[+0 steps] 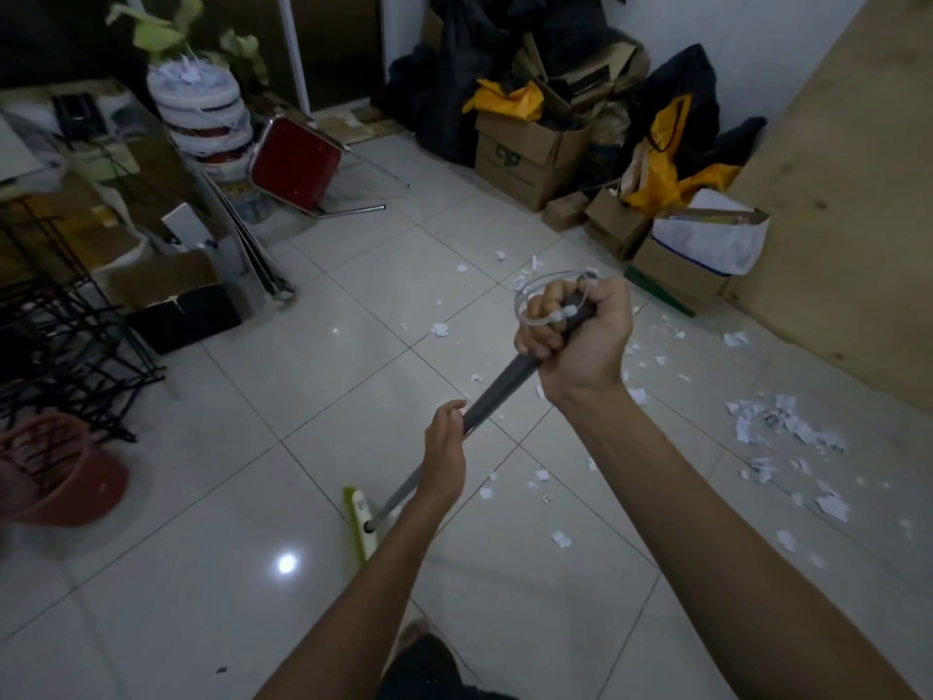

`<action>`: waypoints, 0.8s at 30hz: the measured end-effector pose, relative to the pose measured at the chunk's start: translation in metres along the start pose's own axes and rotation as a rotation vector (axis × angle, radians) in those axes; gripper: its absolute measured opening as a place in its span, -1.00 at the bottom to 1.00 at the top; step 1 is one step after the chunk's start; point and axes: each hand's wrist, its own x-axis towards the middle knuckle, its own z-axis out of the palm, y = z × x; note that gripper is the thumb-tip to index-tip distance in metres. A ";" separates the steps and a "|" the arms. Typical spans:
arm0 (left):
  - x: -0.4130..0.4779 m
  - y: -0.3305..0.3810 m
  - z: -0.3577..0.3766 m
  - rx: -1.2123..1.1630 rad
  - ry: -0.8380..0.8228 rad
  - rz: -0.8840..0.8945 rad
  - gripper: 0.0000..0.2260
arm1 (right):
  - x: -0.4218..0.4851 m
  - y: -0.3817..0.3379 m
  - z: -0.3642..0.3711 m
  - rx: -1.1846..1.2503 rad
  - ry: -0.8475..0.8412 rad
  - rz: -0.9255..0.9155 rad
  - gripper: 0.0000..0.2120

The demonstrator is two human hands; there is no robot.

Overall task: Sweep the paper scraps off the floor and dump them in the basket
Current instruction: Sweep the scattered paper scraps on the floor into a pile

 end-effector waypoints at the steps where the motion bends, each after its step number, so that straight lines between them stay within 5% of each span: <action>1: 0.005 0.001 -0.002 0.012 0.012 -0.010 -0.54 | 0.005 0.001 0.000 0.012 0.001 0.006 -0.70; 7: 0.023 -0.006 -0.003 0.056 0.109 -0.147 -0.79 | 0.031 0.025 -0.015 0.008 0.073 0.009 -0.73; 24: 0.039 0.015 0.155 -0.085 -0.096 -0.245 -0.70 | 0.057 -0.060 -0.146 -0.129 0.057 -0.045 -0.62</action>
